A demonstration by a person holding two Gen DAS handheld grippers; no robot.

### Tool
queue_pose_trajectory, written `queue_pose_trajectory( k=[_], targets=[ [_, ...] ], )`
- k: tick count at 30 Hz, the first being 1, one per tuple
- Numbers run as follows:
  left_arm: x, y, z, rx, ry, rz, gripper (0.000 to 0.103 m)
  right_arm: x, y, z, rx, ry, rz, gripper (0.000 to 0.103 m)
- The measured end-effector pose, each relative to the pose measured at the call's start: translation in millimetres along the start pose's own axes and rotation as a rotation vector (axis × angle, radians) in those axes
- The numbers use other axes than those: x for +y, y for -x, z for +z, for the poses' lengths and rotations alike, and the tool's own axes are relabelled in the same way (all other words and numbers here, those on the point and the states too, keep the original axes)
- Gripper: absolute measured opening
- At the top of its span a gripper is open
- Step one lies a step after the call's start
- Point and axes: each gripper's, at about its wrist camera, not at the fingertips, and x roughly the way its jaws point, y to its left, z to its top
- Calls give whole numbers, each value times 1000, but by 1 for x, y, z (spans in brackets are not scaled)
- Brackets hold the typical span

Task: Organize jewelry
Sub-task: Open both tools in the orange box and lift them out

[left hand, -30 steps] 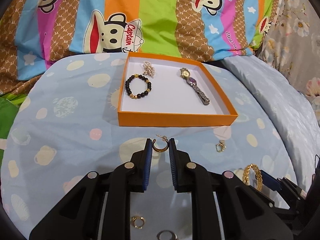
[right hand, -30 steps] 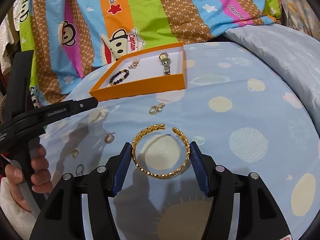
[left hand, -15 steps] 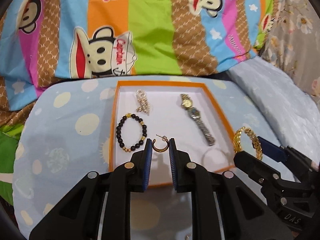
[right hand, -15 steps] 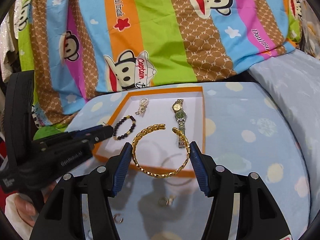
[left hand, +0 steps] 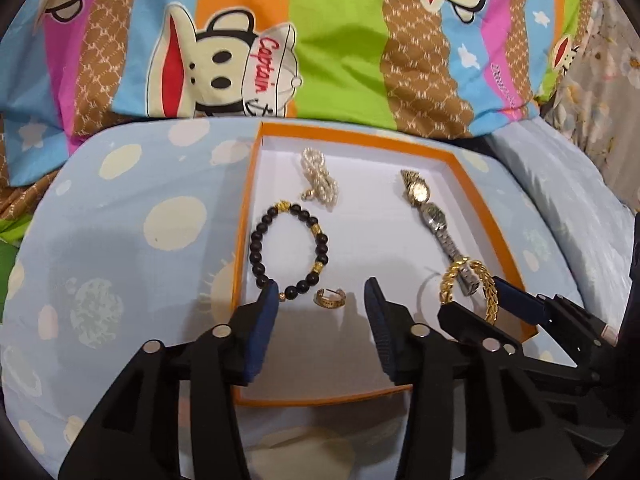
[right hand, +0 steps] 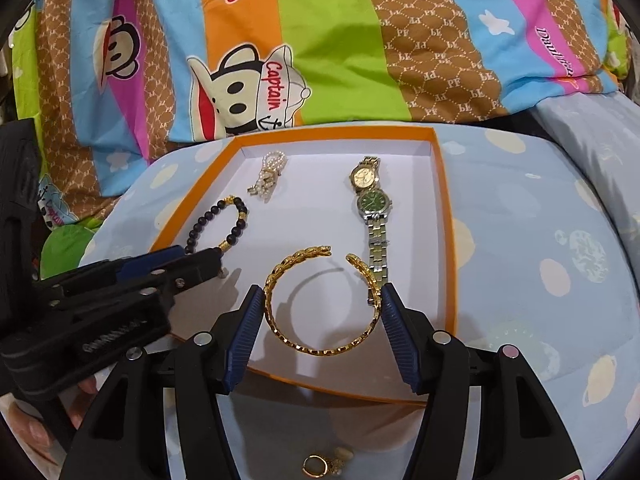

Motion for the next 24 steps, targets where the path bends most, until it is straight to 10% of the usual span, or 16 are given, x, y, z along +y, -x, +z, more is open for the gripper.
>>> queue_pose_trajectory(
  k=[11,24],
  targets=[
    [22,99,-12,-218,65,30,75,-3,79,-1,-171,-6,-26,68],
    [31,112,-95,-108,66,14,75,-20,99,-96,-66,-142,10,68]
  ],
)
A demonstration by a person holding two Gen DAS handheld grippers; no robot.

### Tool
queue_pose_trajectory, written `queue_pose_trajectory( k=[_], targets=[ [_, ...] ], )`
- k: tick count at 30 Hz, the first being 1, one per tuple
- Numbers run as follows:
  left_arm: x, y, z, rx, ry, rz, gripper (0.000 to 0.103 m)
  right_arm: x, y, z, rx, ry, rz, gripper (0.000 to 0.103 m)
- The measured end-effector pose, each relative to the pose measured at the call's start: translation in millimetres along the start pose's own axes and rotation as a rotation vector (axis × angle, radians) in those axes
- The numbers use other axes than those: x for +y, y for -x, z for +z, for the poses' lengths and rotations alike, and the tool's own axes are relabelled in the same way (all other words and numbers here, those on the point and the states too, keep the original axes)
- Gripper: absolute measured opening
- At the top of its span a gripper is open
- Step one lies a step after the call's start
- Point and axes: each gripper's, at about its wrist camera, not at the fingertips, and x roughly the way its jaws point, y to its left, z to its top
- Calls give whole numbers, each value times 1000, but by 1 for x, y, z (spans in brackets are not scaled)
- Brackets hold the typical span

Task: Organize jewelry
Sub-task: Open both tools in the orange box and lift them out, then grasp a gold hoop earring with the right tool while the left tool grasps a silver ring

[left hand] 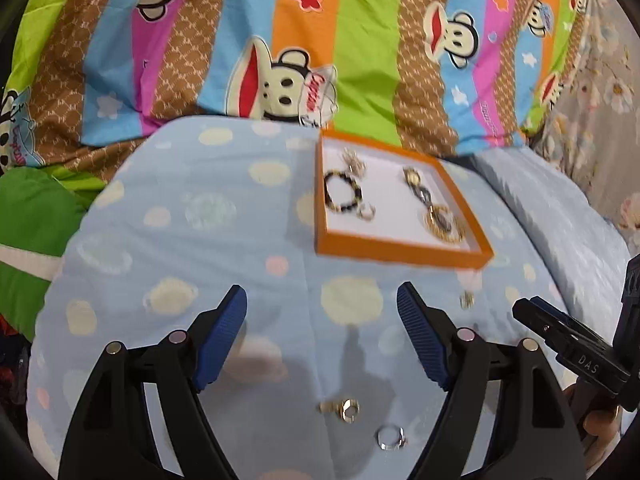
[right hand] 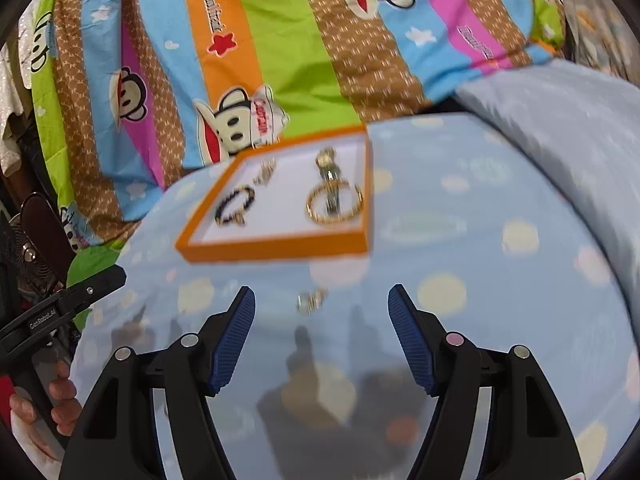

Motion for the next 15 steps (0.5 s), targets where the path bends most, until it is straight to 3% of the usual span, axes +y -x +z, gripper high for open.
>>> queue_pose_trajectory(
  k=[6,15],
  targets=[
    [-17,-3,-35,37,-63,4,78,2,-1,-29,47,19,-28,63],
    [-15,-3,-59,54,-51,11,78,20,-21,-17,50,62,-18,46]
  ],
)
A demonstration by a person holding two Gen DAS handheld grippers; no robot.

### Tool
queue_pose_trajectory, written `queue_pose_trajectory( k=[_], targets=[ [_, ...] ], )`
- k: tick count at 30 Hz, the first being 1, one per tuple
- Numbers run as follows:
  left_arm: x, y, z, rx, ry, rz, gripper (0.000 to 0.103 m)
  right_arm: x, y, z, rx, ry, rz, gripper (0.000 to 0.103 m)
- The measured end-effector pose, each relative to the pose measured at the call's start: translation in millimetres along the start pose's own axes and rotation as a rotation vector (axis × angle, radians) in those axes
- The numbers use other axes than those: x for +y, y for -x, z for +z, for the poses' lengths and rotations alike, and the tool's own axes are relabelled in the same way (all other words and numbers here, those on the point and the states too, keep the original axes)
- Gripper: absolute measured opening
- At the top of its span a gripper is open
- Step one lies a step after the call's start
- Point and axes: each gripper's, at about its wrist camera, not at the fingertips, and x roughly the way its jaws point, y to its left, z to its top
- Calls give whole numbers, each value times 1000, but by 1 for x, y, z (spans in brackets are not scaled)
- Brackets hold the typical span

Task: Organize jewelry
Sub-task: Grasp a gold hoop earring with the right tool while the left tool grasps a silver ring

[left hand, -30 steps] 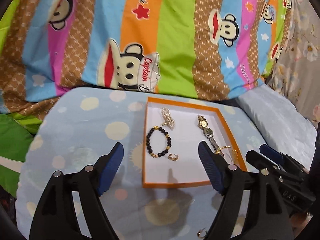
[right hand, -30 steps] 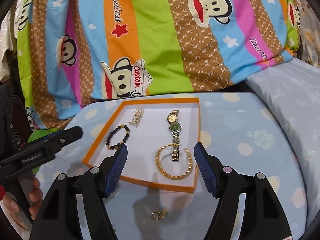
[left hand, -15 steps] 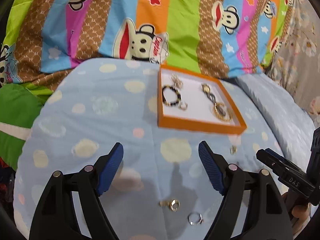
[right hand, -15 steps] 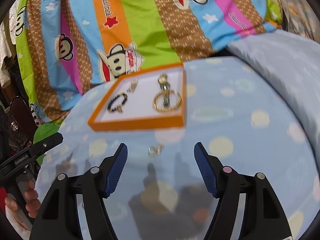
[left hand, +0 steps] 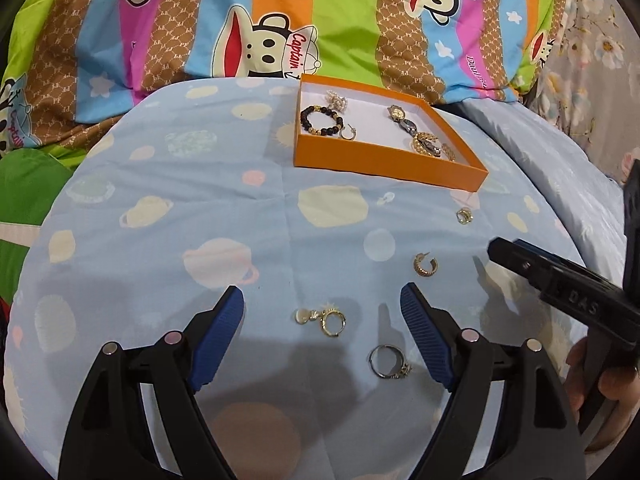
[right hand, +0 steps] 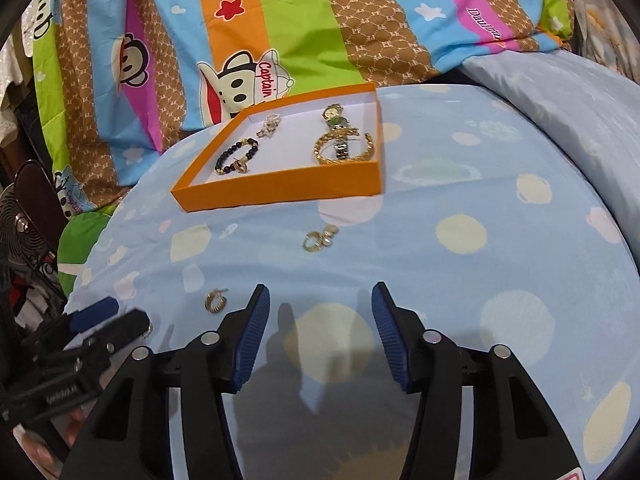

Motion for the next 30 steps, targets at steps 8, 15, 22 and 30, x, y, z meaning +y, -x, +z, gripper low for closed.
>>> queue_pose_trajectory(
  k=[8,15,22,30],
  targets=[
    [8,11,-13,3,-28,1,78,4,-7,-1,11,1,10,45],
    [9,12,-19,34,-11,-19,78,16,2,-16,21,30,46,45],
    [-2,20,-35,48,-67,-19,78,42,-10,-15,51,96,73,45],
    [0,21,-35,47,-61,-15,78,75,-29,-6,67,205,27,41]
  ],
)
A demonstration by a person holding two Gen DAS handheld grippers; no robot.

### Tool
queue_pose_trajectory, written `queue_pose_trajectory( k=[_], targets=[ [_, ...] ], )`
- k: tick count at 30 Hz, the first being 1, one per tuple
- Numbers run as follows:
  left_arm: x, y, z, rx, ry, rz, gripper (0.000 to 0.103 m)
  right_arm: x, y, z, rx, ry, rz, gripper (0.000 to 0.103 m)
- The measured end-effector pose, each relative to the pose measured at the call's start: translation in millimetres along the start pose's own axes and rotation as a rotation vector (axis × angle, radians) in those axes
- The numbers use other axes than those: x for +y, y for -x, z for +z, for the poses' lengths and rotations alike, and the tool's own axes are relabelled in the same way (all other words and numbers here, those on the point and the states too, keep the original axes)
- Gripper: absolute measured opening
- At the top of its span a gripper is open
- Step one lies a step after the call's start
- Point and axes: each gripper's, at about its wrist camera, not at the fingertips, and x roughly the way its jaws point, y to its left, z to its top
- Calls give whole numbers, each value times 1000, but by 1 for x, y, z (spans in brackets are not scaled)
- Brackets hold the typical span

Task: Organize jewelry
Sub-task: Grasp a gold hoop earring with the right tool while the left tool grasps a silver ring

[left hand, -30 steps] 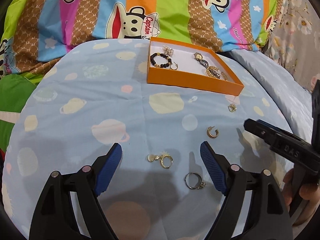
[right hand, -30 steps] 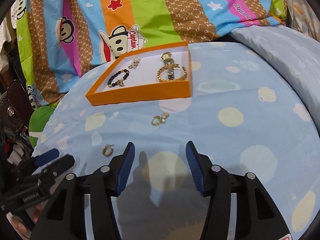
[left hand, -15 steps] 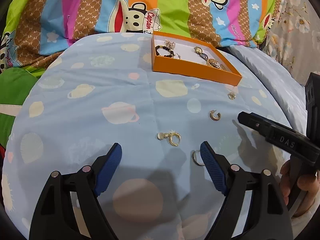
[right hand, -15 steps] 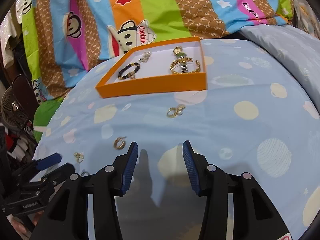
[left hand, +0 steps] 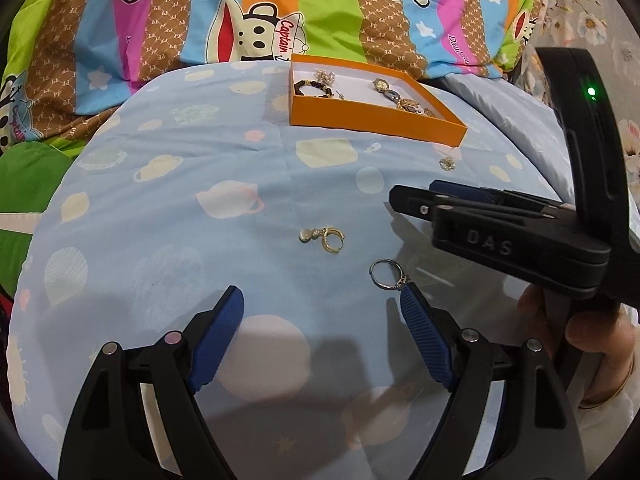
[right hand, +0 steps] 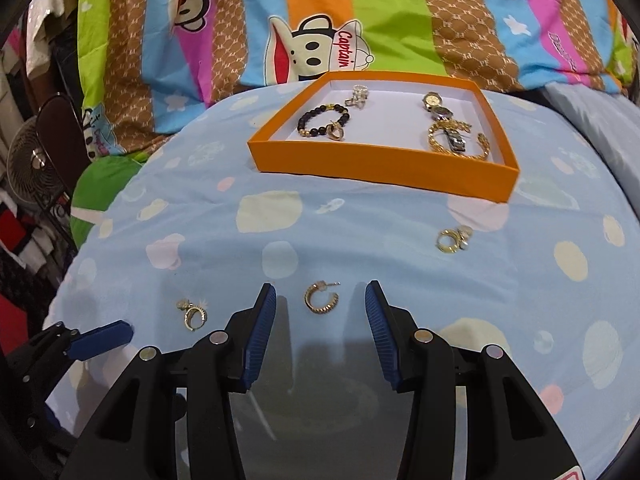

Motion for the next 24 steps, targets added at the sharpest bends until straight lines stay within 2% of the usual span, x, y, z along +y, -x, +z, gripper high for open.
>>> queue_pose_trajectory(
  k=[1,3,13,22,24],
  targets=[
    [0,0,0,0,0,1,78,2,-1,0,2,10,-14,36],
    [0,0,0,1,-2,1,78,1,-1,1,4,19,-47,16],
    [-23,-9,5,20,-43,-29,78,-37,25,-18,-34,-112,-27,16],
    [-43,-18,8,5,-107,12,45,-61,42,-26,-65,-178,-46,16],
    [-42,-17,8,1,-102,7,31,-62,43,-26,-67,-179,-42,16]
  ],
)
